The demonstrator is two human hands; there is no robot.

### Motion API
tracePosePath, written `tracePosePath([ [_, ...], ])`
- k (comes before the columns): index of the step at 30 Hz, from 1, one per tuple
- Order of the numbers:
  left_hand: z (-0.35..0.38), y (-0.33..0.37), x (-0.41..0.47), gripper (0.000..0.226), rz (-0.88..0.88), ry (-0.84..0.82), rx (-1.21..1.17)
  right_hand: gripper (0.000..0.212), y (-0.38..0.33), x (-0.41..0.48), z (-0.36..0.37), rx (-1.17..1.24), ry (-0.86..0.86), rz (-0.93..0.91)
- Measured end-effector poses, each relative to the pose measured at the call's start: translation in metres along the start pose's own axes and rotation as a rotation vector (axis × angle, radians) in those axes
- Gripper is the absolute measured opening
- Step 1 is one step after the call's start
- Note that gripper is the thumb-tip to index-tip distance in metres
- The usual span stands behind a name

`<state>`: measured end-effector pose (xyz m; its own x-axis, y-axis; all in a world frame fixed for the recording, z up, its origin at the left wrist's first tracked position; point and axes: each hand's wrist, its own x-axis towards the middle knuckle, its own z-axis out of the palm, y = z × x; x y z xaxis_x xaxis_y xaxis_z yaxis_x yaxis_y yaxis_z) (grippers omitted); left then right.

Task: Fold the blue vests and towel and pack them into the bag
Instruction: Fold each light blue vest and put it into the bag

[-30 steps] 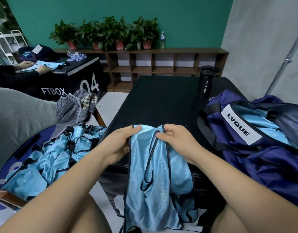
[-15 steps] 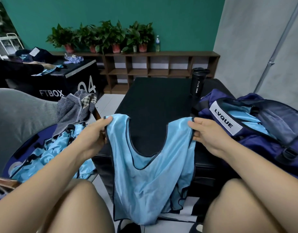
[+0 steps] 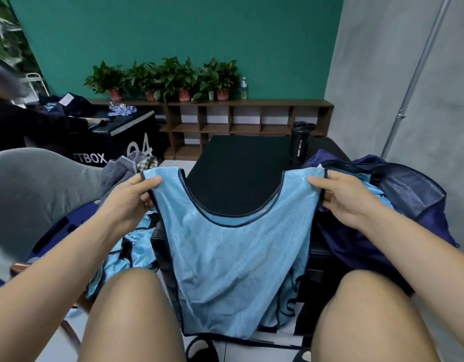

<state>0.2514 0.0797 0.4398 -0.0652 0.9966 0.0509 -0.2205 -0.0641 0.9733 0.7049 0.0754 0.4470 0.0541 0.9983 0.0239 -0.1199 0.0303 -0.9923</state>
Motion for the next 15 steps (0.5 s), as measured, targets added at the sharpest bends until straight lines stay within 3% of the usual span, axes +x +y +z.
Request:
tracePosePath([
  [5, -0.003, 0.008, 0.001, 0.023, 0.048, 0.081, 0.034, 0.032, -0.011, -0.005, -0.004, -0.032, 0.058, -0.027],
  [15, -0.004, 0.017, 0.005, 0.028, 0.125, 0.138, 0.025, 0.024, -0.017, -0.004, -0.004, -0.179, 0.253, -0.169],
])
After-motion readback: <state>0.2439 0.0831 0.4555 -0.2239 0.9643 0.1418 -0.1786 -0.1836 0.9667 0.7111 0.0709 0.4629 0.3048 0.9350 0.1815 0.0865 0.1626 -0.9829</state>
